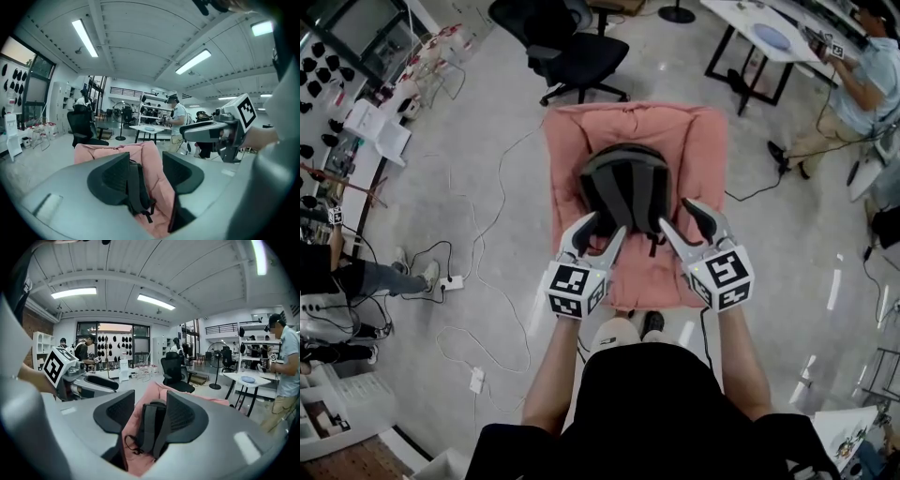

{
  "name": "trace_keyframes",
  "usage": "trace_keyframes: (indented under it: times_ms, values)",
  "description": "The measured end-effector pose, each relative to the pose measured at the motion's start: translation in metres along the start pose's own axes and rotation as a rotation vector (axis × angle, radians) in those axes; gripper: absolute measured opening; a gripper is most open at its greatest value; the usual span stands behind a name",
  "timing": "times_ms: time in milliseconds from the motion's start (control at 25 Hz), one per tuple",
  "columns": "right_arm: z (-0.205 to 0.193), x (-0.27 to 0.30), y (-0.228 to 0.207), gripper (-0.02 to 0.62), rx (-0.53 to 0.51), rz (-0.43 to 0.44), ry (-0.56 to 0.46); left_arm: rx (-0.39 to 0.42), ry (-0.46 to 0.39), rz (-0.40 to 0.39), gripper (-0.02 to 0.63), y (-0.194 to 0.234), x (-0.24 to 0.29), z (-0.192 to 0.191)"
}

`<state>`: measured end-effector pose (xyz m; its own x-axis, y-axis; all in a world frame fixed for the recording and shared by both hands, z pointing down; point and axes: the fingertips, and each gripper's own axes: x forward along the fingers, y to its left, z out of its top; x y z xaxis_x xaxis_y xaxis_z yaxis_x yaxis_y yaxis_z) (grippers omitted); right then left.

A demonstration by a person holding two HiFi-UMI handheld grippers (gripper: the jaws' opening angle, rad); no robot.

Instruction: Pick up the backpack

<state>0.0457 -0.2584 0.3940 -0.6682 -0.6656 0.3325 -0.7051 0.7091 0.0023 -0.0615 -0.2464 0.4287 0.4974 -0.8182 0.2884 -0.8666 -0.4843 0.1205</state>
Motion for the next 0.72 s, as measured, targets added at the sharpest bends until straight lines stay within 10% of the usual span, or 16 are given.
trace_keyframes:
  times_ms: [720]
  values:
    - [-0.014,0.147,-0.048,0.198,-0.028,-0.021,0.213,-0.041,0.134,-0.061,0.213,0.14,0.1,-0.026]
